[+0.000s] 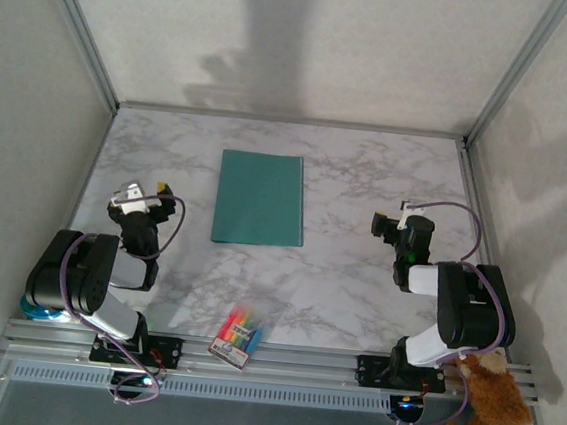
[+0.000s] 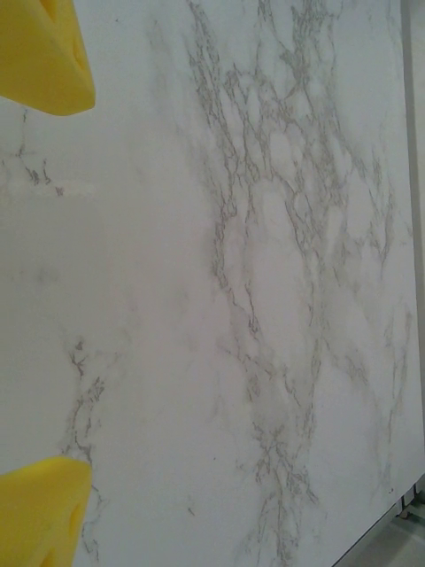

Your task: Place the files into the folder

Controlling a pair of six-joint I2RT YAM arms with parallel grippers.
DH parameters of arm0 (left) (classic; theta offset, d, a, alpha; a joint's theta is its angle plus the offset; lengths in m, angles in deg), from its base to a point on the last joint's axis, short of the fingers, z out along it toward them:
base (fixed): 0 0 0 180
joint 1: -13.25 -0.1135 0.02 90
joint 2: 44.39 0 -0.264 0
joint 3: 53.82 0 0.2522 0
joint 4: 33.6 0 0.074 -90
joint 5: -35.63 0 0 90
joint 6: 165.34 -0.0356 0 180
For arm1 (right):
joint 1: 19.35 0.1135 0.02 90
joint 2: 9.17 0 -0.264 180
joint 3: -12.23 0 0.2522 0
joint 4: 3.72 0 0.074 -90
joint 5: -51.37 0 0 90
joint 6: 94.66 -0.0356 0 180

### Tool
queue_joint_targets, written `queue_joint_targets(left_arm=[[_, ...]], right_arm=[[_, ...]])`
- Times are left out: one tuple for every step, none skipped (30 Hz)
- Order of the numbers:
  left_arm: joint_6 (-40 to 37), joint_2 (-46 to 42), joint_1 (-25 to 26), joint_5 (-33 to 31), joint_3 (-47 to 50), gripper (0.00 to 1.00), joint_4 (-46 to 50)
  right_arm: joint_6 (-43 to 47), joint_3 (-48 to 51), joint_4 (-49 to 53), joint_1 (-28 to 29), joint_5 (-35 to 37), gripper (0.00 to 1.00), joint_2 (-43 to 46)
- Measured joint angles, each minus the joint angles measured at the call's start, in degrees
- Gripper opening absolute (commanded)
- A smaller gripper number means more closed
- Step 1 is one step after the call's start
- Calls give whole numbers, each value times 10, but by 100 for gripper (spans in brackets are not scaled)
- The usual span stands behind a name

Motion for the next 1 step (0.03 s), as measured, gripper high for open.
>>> queue_joint_targets(left_arm=[[0, 0, 0, 0, 0, 99, 0]], right_arm=[[0, 0, 0, 0, 0, 99, 0]])
